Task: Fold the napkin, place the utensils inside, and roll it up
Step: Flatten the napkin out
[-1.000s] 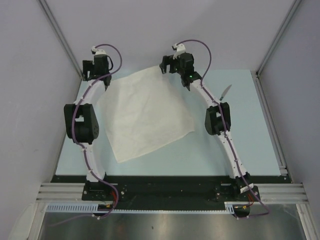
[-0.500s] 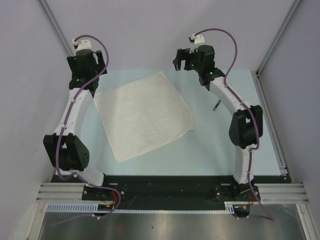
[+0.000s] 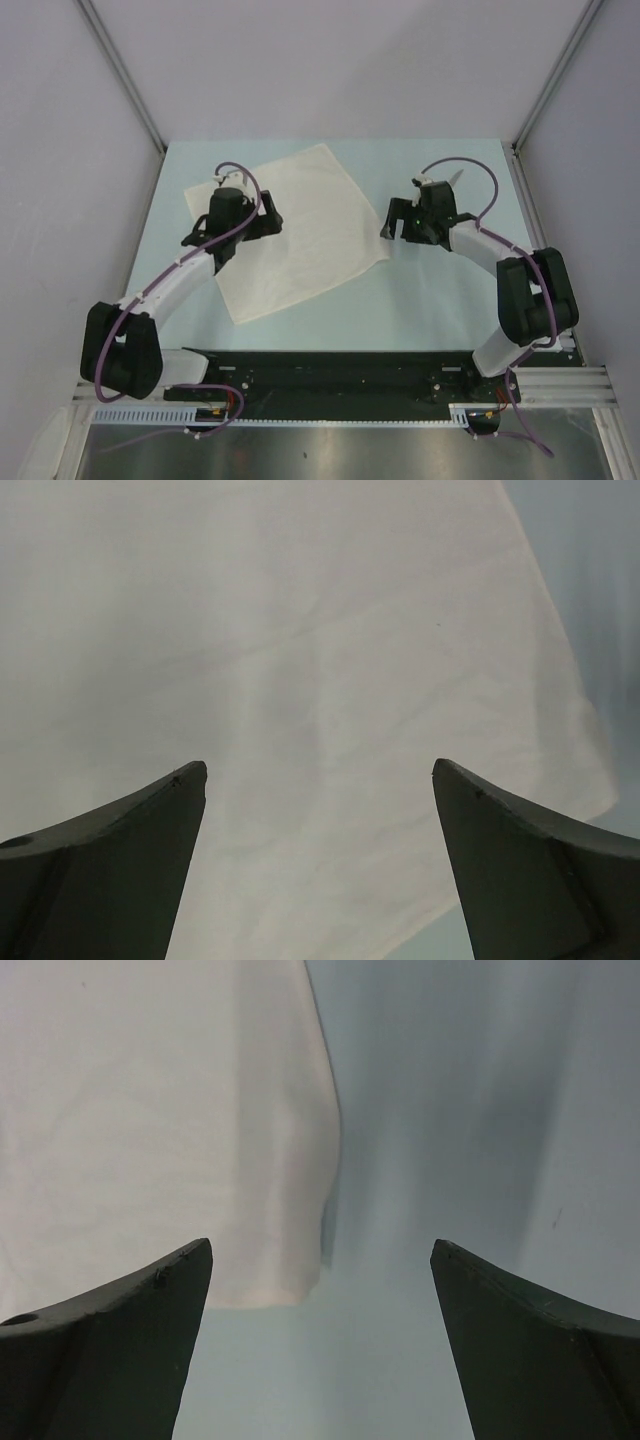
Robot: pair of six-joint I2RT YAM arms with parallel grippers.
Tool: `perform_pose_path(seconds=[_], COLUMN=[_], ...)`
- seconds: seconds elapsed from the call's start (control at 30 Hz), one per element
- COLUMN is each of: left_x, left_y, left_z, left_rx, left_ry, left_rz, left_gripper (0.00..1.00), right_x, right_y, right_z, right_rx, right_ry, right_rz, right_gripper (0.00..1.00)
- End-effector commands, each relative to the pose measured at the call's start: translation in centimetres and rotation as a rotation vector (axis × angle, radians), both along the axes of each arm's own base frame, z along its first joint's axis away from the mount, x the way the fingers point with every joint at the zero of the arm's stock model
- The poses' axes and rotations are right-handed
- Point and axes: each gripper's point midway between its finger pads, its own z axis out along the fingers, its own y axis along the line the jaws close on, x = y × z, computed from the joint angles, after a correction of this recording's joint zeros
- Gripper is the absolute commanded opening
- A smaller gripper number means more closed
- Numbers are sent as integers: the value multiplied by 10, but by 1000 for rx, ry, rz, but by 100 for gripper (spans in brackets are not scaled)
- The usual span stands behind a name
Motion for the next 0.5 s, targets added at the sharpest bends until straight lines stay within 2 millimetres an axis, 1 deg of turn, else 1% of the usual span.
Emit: perform_pose_path(seconds=[0.0,0.03,0.07,0.13,0.17,0.23,0.33,0.4,0.43,0.47], left_x=[-1,-4,-6,-7,-7,-10,-14,-16,-18,-18], left_y=[-30,-30,-29,-25,-25,-24,-22,-19,-17,-16], left_z=[25,17,11,1,-2,-9,-15,-17,-18,-15], left_rx=[-255,-261,-256,-246,-245,-251,-240,-227,-224,-223], left_ry=[-95,-74,-55,-33,-29,-18,-4,2,4,-8], left_rz=[-41,-37,-31,-7,-4,5,9,18,22,26], left_gripper=[99,99,99,99,99,99,99,99,99,99], right_x=[-22,-25,-24,-29,-28,-29,-26,-23,-24,-23], right_y=[5,6,7,8,11,15,22,25,26,27], right_z=[16,12,11,0,-1,-11,-17,-18,-23,-22], right_rx=[140,147,162,180,194,213,238,250,249,251], right_ry=[5,12,6,32,33,61,69,78,95,96], right_rz=[-12,-10,-18,-16,-13,-3,18,28,29,31], right_gripper=[96,95,95,94,93,91,88,86,85,84])
